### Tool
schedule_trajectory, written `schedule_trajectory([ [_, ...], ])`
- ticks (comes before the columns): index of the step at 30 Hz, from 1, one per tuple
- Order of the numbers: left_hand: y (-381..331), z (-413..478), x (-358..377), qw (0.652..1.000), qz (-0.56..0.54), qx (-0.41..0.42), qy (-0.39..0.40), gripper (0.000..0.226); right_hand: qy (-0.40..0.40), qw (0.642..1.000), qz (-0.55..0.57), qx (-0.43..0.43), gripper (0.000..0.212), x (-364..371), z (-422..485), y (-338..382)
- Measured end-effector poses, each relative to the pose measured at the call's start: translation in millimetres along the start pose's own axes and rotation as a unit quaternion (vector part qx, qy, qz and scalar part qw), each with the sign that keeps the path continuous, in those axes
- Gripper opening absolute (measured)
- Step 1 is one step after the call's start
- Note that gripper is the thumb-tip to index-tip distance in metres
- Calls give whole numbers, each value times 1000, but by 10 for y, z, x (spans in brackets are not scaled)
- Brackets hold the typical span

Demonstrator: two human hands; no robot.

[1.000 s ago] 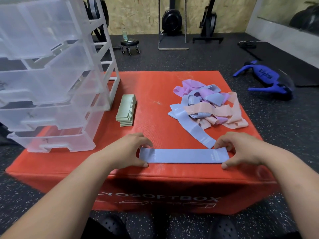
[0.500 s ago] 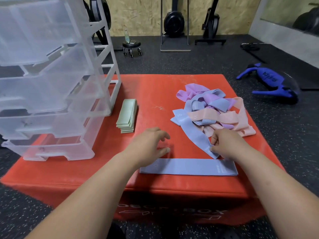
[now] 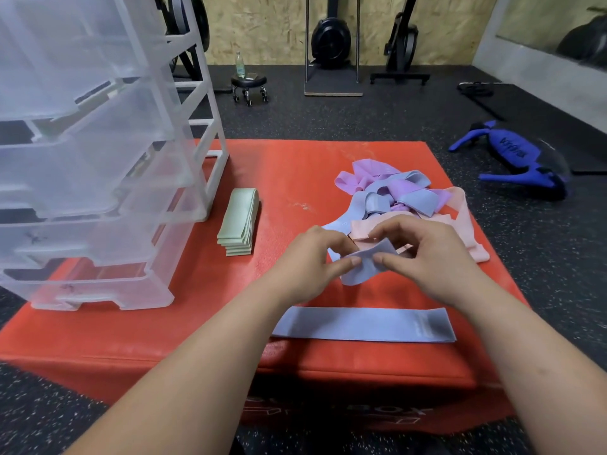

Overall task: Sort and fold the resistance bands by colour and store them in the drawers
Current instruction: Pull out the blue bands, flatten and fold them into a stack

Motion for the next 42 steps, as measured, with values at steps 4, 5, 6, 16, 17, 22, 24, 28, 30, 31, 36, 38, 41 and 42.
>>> schedule_trajectory([
  [4, 15, -29, -61, 1000, 7, 5, -17, 3, 10, 1000, -7, 23, 15, 24, 17, -83],
  [5, 29, -33, -61, 1000, 21, 9, -10, 6, 13, 1000, 6, 21, 12, 25, 20, -70],
  [6, 50, -41, -62, 999, 41, 13, -3, 8, 14, 999, 24, 16, 11, 20, 19, -51],
  [16, 375, -218, -298, 991, 123, -41, -9, 5, -122, 968, 217, 35, 15, -430, -212, -338],
  [17, 388, -228, -333, 993, 110, -47, -14, 6, -124, 968, 216, 44, 15, -454, -250, -381],
  [22, 368, -323, -415, 995, 76, -60, -15, 8, -157, 946, 268, 93, 17, -522, -432, -580],
  [24, 360, -368, -426, 997, 45, -66, -19, 15, -161, 938, 290, 100, 15, -517, -484, -614],
  [28, 277, -445, -486, 996, -30, -70, -36, 19, -180, 919, 328, 122, 14, -505, -575, -647],
  [30, 225, -501, -524, 995, -44, -74, -44, 18, -176, 915, 337, 138, 13, -476, -614, -668],
  [31, 205, -537, -537, 995, -55, -77, -43, 18, -173, 912, 342, 148, 12, -453, -633, -673],
  [36, 139, -767, -500, 974, -194, -114, 4, 22, -154, 900, 359, 191, 12, -339, -736, -717],
  [38, 100, -859, -485, 961, -248, -121, 27, 27, -145, 903, 352, 200, 14, -321, -784, -727],
  [41, 83, -966, -499, 949, -284, -127, 53, 34, -141, 900, 350, 217, 14, -321, -859, -738],
  [42, 93, -994, -517, 951, -274, -131, 49, 34, -133, 902, 344, 223, 14, -317, -880, -751],
])
Point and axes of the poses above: each hand's wrist, its own z-axis towards the middle knuckle, its own x-axis out of the palm, y = z × x, the point moved 6 cm from there along z, towards the middle knuckle, and after that the axes turned 9 degrees about y, right-handed, at the moved point
